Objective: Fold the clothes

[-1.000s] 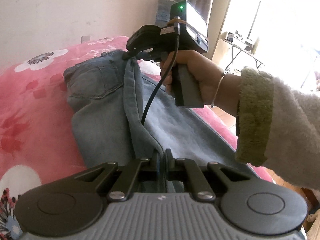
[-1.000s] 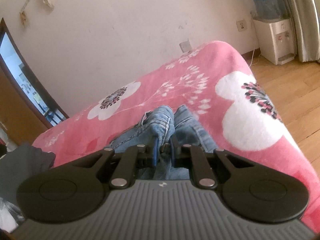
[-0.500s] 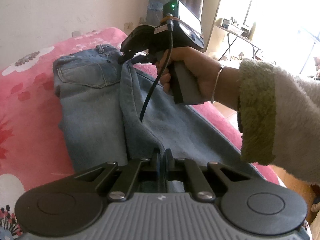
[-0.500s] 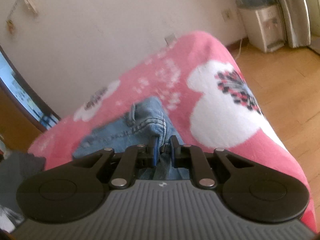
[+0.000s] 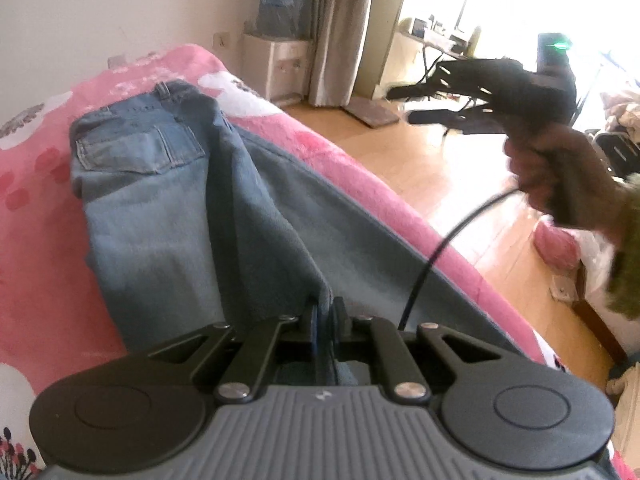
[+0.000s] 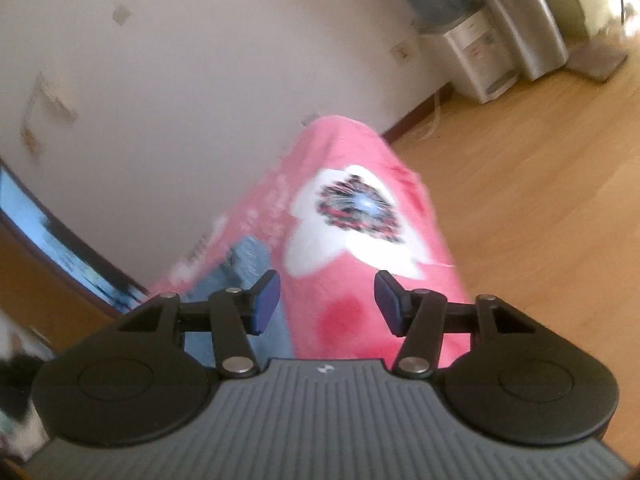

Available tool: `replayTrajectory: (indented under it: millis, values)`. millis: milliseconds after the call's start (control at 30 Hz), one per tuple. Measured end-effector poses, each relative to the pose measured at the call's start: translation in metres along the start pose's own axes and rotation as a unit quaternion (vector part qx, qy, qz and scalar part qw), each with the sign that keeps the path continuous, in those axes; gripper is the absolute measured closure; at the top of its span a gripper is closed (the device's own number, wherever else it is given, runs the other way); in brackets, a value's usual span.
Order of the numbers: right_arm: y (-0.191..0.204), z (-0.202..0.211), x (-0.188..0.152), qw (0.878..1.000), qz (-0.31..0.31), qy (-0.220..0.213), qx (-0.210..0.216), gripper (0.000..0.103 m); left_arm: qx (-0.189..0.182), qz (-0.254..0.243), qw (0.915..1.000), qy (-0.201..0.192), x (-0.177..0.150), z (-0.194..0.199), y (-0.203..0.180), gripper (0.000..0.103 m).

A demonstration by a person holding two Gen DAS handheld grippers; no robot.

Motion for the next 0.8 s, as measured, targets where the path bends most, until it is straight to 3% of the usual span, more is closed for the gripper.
replayTrajectory:
  millis: [100,200,400,500,600,633,800]
  values:
    - [0.012,0.017,-0.031,0.997,0.058,0.055,-0.01,0.051,-0.012,0.005,0.9998,0.014,-0.008,0.0,0.0,0.078]
    - [0.032,0.023,-0.061,0.994,0.042,0.097,0.027,0.051,-0.02,0.004,0.9997,0.017,-0.017,0.007,-0.002,0.065]
    - [0.08,0.017,-0.104,0.983,0.019,0.16,0.083,0.051,-0.017,-0.029,0.9994,-0.005,-0.038,0.031,-0.007,0.055]
    - [0.098,0.007,-0.119,0.981,0.03,0.181,0.07,0.051,-0.002,-0.028,0.9995,-0.015,-0.052,0.034,-0.006,0.056]
    - [0.114,-0.007,-0.126,0.98,0.049,0.186,0.051,0.051,-0.003,-0.012,0.9997,-0.021,-0.063,0.033,-0.005,0.065]
    - [0.121,-0.013,-0.128,0.979,0.061,0.188,0.046,0.051,-0.004,-0.007,0.9997,-0.022,-0.067,0.033,-0.004,0.073]
    - [0.131,-0.039,-0.139,0.974,0.097,0.204,0.003,0.054,-0.032,0.034,0.9988,-0.01,-0.082,0.035,0.0,0.08]
Point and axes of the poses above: each gripper's, at about its wrist camera, not at the fingertips, and z roughly against the way its jaws point, y to its left, x to its top, the point moved 8 cm from there along -z, roughly the way its jaws point, and after that the axes turned 3 degrees about -z, right-handed, at the moved point
